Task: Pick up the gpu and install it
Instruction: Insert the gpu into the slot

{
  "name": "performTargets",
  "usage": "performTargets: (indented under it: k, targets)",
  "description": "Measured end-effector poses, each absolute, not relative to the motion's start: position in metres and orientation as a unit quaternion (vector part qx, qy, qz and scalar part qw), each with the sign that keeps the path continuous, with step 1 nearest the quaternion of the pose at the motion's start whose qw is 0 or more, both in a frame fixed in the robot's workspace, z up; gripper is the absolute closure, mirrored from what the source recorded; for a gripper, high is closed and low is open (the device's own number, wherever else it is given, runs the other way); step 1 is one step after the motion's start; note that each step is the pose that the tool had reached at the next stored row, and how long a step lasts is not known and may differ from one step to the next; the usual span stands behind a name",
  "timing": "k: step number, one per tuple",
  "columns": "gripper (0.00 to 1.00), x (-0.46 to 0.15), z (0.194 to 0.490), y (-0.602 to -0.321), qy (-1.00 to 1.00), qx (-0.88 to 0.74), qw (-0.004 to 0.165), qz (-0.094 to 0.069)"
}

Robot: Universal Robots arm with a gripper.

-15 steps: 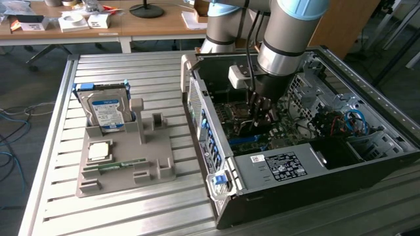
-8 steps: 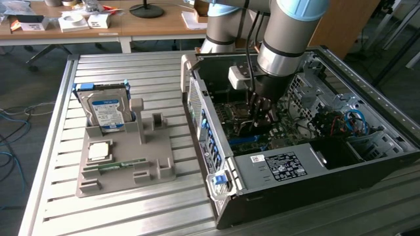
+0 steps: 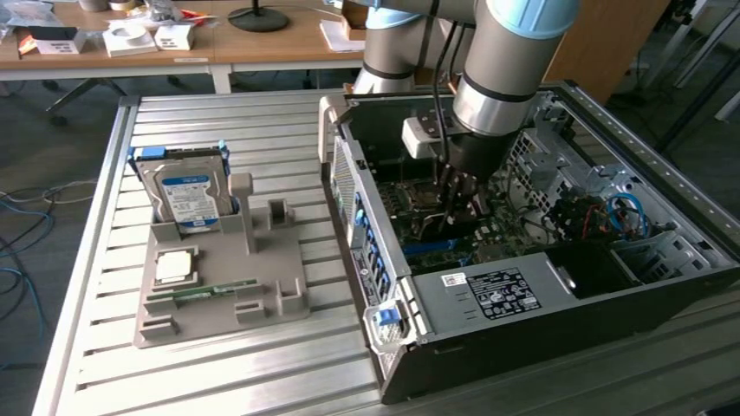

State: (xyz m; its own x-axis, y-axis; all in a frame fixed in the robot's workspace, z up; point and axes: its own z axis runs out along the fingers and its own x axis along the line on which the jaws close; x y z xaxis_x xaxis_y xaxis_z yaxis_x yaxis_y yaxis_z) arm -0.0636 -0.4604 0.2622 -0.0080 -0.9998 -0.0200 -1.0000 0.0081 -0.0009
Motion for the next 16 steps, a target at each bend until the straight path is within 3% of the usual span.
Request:
performTargets:
  k: [16]
  targets:
    - [0.74,-0.0636,0.2581,-0.4605,0.71,-0.704,0.007,0.007]
